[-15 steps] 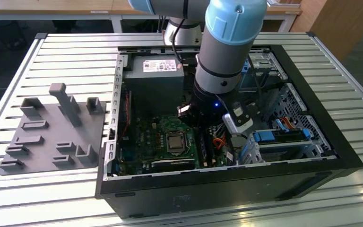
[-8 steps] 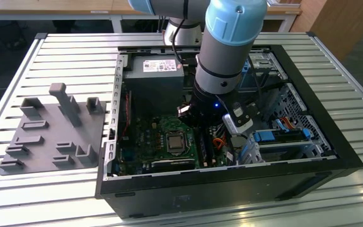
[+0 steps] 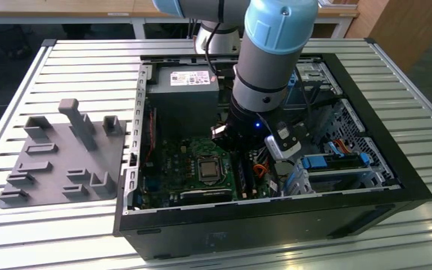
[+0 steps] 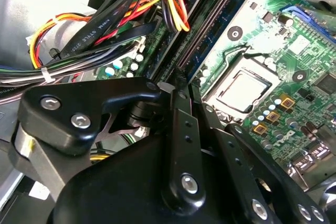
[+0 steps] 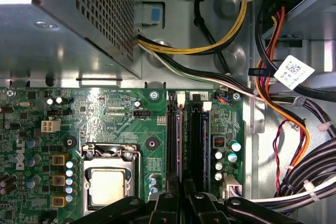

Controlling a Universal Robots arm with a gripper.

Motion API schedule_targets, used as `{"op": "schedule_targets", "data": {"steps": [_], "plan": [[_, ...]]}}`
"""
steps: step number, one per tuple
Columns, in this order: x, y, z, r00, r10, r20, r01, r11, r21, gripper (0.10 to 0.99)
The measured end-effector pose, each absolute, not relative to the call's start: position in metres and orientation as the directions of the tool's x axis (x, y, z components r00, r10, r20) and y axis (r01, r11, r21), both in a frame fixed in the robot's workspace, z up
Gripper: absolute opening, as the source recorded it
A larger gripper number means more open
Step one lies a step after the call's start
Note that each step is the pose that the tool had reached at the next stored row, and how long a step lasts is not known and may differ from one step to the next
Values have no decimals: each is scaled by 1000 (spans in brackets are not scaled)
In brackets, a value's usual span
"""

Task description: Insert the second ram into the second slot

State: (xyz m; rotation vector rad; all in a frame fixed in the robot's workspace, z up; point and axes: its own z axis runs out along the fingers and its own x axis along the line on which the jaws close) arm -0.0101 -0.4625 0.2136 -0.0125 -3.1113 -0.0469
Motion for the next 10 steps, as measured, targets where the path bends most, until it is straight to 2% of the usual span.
{"op": "schedule_targets", "data": {"steps": [10], "plan": [[-10,-462,216,-999,18,30,19,999,30,137]]}}
